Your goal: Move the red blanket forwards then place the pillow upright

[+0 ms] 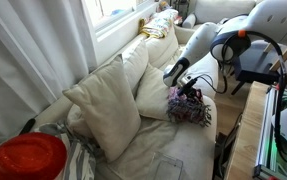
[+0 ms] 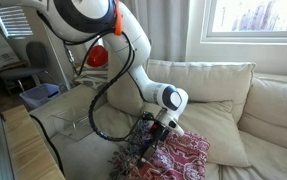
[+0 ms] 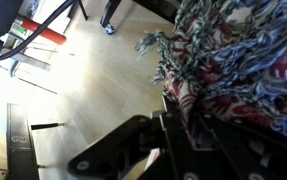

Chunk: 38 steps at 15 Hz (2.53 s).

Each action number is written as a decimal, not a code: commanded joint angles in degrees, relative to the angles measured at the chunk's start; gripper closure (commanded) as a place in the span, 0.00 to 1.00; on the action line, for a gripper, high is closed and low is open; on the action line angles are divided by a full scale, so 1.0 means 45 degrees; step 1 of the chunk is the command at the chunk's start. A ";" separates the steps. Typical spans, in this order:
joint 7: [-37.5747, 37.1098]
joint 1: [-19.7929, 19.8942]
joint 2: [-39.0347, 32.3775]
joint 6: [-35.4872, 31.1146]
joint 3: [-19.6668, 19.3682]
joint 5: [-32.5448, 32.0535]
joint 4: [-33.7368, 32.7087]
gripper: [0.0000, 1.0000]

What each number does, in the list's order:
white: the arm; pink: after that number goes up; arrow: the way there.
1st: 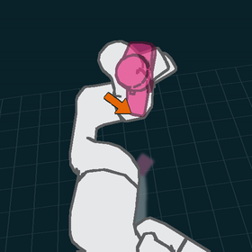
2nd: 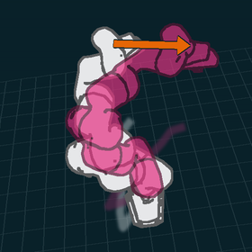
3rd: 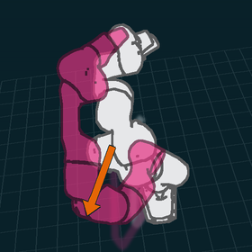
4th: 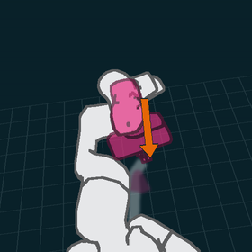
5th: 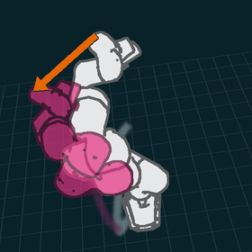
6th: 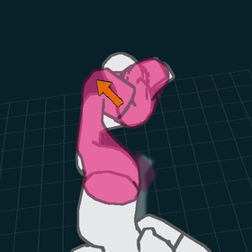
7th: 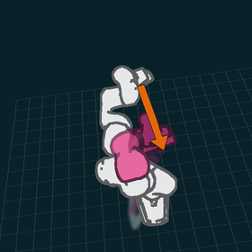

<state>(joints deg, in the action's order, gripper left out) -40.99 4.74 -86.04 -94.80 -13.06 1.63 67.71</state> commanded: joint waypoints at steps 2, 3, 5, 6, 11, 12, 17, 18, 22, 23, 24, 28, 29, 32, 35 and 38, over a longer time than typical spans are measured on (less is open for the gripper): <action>0.0009 0.0478 0.0064 0.0798 0.0334 0.0359 -0.0573 0.46; 0.0087 0.0517 0.0109 0.0878 0.0390 0.0422 -0.0697 0.39; 0.0166 0.0437 0.0510 0.0906 0.0375 0.0555 -0.0444 0.24; 0.0192 0.0385 0.0802 0.0800 0.0360 0.0594 -0.0186 0.17; -0.0176 -0.0228 0.2676 -0.0035 0.0010 0.0309 0.1628 0.00; -0.0234 -0.0411 0.3155 -0.0273 -0.0070 0.0233 0.2124 0.00; 0.0337 -0.0937 0.5168 -0.3177 0.0526 0.0645 0.4199 0.00; 0.0547 -0.0891 0.5442 -0.3870 0.0826 0.0932 0.4469 0.00; 0.0735 -0.1011 0.5127 -0.4160 0.1179 0.1336 0.3707 0.00; 0.0964 -0.1031 0.5186 -0.4436 0.1348 0.1483 0.3770 0.00; 0.1056 -0.1043 0.5199 -0.4567 0.1432 0.1539 0.3807 0.00; 0.1410 -0.0823 0.4960 -0.5050 0.1705 0.1862 0.3654 0.00; 0.1678 -0.0557 0.4646 -0.5857 0.2177 0.2439 0.3345 0.00; 0.1948 -0.0457 0.3626 -0.7306 0.2944 0.3624 0.2114 0.00; 0.2410 -0.0553 0.2481 -0.9345 0.3461 0.4200 0.0871 0.00; 0.2472 -0.0380 0.1260 -1.0641 0.3746 0.4564 -0.0489 0.00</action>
<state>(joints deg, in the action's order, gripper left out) -31.99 1.44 -73.33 -138.72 2.31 19.56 73.69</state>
